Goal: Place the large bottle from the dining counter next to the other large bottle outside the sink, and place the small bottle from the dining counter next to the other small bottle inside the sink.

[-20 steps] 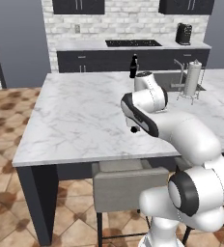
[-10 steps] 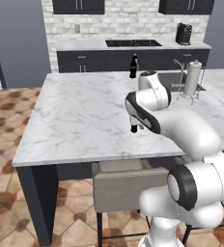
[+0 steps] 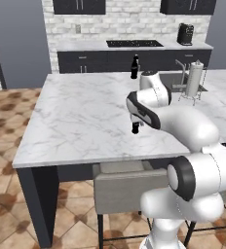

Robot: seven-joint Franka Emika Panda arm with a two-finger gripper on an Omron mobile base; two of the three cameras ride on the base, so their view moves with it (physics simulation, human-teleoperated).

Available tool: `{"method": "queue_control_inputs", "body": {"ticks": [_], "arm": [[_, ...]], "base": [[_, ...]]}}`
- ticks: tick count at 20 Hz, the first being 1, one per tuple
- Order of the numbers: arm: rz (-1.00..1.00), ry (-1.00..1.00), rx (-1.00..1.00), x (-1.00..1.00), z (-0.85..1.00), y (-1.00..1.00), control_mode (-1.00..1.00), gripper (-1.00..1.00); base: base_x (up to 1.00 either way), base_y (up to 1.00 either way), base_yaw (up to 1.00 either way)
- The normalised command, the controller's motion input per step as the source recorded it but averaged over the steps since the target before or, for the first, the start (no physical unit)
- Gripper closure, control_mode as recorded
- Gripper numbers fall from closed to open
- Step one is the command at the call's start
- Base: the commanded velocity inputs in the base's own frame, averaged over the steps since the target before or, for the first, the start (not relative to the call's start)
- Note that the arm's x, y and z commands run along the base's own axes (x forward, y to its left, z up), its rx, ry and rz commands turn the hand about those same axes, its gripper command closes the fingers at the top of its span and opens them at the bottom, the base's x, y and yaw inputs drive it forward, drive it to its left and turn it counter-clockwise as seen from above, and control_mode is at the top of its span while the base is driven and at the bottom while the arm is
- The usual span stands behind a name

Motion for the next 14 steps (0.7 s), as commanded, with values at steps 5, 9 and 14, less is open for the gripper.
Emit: {"method": "queue_control_inputs", "body": {"ticks": [5, 9, 14], "arm": [[0.02, -0.08, 0.00, 0.12, 0.00, 0.00, -1.00, -1.00], [0.00, -0.15, 0.00, 0.00, 0.00, 0.00, -1.00, -1.00], [0.00, -0.19, 0.00, 0.00, 0.00, 0.00, -1.00, -1.00]], "base": [[0.00, 0.00, 0.00], [0.00, 0.00, 0.00], [0.00, 0.00, 0.00]]}}
